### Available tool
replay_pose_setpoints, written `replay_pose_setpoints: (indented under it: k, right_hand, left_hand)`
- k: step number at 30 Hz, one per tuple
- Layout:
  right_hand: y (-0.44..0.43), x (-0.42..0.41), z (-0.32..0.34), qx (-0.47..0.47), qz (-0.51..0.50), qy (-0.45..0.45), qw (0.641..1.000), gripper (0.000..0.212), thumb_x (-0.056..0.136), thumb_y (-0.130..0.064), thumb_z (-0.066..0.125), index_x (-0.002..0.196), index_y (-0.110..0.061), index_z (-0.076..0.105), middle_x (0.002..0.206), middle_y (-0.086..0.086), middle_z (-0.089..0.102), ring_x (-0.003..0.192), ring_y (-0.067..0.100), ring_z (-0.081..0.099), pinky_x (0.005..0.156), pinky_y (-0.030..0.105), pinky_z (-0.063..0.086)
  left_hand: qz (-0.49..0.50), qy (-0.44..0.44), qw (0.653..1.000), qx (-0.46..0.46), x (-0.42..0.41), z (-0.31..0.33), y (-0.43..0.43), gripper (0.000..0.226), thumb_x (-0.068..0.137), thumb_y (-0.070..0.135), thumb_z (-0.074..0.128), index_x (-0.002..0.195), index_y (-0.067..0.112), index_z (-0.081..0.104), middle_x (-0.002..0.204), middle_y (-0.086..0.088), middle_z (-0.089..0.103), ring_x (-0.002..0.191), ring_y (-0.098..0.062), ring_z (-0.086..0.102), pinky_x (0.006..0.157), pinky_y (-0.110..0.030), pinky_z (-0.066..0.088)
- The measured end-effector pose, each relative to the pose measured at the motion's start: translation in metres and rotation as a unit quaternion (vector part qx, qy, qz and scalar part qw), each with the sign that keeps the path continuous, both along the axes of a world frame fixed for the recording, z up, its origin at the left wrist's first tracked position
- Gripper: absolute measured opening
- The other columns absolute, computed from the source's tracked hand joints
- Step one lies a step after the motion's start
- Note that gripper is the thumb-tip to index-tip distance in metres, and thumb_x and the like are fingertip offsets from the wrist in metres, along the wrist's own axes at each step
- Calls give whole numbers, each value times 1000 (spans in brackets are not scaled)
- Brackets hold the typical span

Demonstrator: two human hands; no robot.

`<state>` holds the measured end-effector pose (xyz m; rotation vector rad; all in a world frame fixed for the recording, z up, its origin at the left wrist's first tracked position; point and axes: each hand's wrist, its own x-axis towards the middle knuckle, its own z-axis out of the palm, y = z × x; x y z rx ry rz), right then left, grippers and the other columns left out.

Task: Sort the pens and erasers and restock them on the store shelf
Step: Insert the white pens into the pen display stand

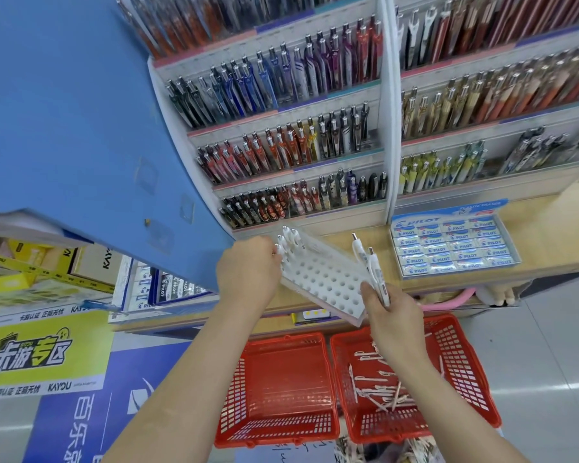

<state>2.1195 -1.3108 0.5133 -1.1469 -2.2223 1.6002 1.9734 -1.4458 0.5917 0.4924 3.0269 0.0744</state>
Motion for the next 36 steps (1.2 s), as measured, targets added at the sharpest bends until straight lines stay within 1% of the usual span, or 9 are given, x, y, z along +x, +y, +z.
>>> replay_pose_setpoints:
  k: [3, 6, 8, 12, 14, 21, 25, 30, 36]
  right_hand:
    - [12, -3, 5, -2, 12, 5, 1000, 37, 93, -38, 54, 65, -15, 50, 61, 1, 56, 60, 17, 51, 58, 33, 39]
    - [23, -5, 14, -13, 19, 17, 1000, 35, 97, -38, 46, 84, -9, 60, 73, 4, 65, 72, 18, 59, 68, 38, 45]
    - [27, -4, 26, -62, 37, 34, 997, 26, 97, -31, 48, 88, -12, 63, 60, -9, 61, 58, 3, 53, 56, 25, 40]
    - [29, -1, 52, -224, 137, 78, 962, 19, 95, -21, 54, 86, -12, 69, 47, -12, 35, 40, 0, 31, 42, 12, 25]
    - [27, 0, 61, -272, 174, 84, 943, 19, 94, -19, 55, 89, -8, 69, 51, -7, 30, 41, 5, 25, 40, 16, 22]
    - [28, 2, 64, -330, 191, 99, 919, 25, 81, -33, 61, 90, -11, 72, 53, -2, 27, 44, 9, 19, 41, 21, 16]
    - [23, -1, 63, -339, 152, 94, 924, 36, 84, -39, 57, 103, -11, 67, 58, -2, 30, 45, 9, 20, 41, 22, 16]
    - [28, 1, 51, -262, 62, 70, 961, 19, 100, -28, 43, 105, -22, 60, 75, 7, 46, 42, 6, 32, 39, 16, 27]
    - [29, 3, 40, -197, 63, 77, 975, 27, 99, -15, 42, 98, -25, 68, 51, -14, 49, 43, 1, 36, 49, 21, 29]
  left_hand:
    - [-3, -5, 1000, 10, 4, 5, -6, 19, 87, 35, 57, 89, 21, 70, 81, 0, 71, 80, -26, 64, 62, -32, 49]
    - [-15, 33, 999, 40, 12, 15, -9, 20, 89, 35, 57, 96, 21, 69, 89, 0, 71, 85, -25, 63, 69, -34, 48]
    - [-25, 31, 990, 133, 20, 25, -5, 18, 90, 32, 58, 99, 22, 70, 90, 4, 70, 84, -20, 63, 73, -33, 49]
    - [-12, -174, 917, 359, 31, 40, 14, 23, 89, 31, 61, 111, 27, 67, 90, 13, 68, 78, -14, 65, 73, -38, 56]
    - [15, -264, 874, 407, 33, 45, 21, 21, 89, 24, 63, 109, 21, 67, 88, 1, 67, 71, -17, 65, 70, -38, 58]
    - [85, -354, 777, 514, 32, 57, 11, 9, 83, 4, 67, 91, 4, 70, 74, -13, 70, 67, -18, 68, 66, -22, 57]
    - [83, -266, 825, 492, 26, 60, 3, 8, 81, 4, 69, 82, 11, 73, 72, -14, 71, 65, -20, 67, 63, -22, 56]
    - [57, -58, 921, 380, -2, 56, -14, 21, 82, 18, 71, 68, 34, 68, 55, 11, 65, 58, -11, 62, 62, -27, 54]
    - [-21, -6, 964, 266, -2, 29, -2, 9, 84, 21, 69, 87, 15, 75, 77, 0, 70, 73, -18, 62, 75, -36, 52]
